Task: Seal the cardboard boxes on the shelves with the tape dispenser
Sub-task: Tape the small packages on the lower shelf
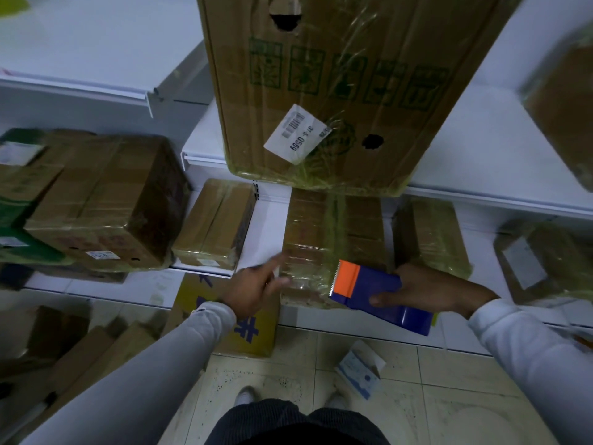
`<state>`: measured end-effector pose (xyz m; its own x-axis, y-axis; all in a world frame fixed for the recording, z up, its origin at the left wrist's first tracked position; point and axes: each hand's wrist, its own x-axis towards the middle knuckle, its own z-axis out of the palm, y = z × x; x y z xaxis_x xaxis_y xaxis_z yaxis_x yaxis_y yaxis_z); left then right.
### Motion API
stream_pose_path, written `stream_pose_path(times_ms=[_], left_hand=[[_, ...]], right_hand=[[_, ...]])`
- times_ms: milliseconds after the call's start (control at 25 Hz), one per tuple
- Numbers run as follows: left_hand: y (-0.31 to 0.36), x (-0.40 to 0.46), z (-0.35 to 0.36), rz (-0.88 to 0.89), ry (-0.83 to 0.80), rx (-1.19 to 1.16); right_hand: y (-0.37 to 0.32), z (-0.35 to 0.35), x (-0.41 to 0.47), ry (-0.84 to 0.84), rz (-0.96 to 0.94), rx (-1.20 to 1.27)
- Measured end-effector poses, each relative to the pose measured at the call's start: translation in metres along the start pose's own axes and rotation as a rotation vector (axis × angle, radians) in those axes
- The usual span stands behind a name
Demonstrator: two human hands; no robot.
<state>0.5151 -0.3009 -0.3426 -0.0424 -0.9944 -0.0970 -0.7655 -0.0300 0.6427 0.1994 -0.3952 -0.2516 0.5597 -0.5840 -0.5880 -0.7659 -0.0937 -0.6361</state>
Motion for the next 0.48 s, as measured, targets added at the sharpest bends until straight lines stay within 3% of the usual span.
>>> stream_pose_path(times_ms=[80, 240, 320, 400, 480], left_hand=[[0.002, 0.001, 0.006, 0.053, -0.148, 0.063], [0.003, 0.003, 0.015, 0.045, 0.015, -0.033], [0.004, 0.004, 0.016, 0.0, -0.001, -0.079], [0.002, 0.002, 0.006, -0.035, -0.059, 0.104], [0.0, 0.005, -0.001, 0.113, 0.112, 0.39]], right_hand=[[0.0, 0.001, 0.001, -0.004, -0.002, -0.002], [0.001, 0.005, 0.003, 0.001, -0.001, 0.007], [0.0, 0.006, 0.003, 0.005, 0.01, 0.009], [0.0, 0.007, 0.002, 0.023, 0.019, 0.029], [0.001, 0.009, 0.002, 0.022, 0.024, 0.033]])
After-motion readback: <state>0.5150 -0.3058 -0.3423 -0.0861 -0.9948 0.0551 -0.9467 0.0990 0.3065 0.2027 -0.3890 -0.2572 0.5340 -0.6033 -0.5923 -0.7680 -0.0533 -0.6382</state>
